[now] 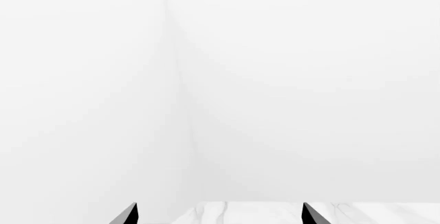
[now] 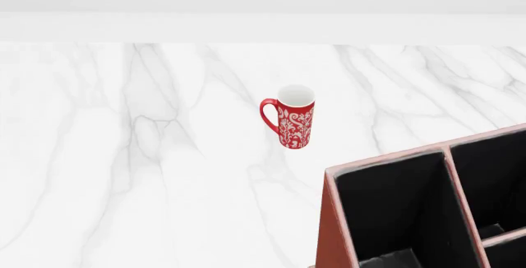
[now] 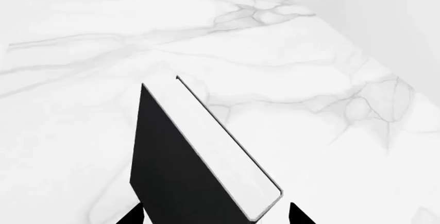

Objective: Pick up the book and place it in the left compartment of the caddy.

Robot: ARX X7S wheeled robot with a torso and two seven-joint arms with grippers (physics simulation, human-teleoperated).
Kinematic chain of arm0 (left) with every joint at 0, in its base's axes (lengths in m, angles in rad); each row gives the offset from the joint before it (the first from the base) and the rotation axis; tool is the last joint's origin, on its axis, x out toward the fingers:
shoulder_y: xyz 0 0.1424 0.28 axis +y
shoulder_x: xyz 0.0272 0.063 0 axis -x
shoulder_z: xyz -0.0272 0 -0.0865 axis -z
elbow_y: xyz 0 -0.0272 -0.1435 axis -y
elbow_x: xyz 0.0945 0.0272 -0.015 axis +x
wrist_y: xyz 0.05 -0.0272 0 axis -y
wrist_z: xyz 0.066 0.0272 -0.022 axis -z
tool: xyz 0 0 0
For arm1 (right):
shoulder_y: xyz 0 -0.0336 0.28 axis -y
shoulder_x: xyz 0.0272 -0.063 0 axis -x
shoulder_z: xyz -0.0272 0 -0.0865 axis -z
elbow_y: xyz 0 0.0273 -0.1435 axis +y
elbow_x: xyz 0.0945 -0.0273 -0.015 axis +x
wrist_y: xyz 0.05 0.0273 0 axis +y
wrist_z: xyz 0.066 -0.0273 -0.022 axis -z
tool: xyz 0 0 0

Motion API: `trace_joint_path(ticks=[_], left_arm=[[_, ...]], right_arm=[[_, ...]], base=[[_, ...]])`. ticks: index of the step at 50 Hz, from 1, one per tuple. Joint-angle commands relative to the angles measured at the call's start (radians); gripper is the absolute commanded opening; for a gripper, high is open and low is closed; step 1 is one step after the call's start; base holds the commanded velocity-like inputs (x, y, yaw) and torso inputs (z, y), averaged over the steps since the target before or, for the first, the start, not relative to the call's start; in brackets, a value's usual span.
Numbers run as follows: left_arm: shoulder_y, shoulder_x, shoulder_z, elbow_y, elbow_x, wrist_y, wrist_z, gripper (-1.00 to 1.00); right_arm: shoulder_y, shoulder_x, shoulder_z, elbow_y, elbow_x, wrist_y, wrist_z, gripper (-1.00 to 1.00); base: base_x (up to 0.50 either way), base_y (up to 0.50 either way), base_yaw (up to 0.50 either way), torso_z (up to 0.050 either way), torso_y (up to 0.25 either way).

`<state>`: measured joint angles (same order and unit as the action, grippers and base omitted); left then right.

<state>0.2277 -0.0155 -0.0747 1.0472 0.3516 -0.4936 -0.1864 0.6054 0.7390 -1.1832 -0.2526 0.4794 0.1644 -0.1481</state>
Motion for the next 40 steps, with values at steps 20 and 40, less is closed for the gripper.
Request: trace_joint_path(ticks=[20,40], left_arm=[[-0.008,0.013,-0.010,0.000,0.009,0.001,0.040,1.00],[-0.020,0.002,0.012,-0.003,0.016,-0.023,0.034,1.00]], right_arm=[[0.025,-0.066,0.013,0.072,-0.011,-0.001,-0.048,1.00],[0.035,-0.089,0.022,0.115,0.016,-0.007,-0.075,1.00]], base=[[0.00,0.00,0.00,0.000,0.000],[0.00,0.00,0.00,0.000,0.000]])
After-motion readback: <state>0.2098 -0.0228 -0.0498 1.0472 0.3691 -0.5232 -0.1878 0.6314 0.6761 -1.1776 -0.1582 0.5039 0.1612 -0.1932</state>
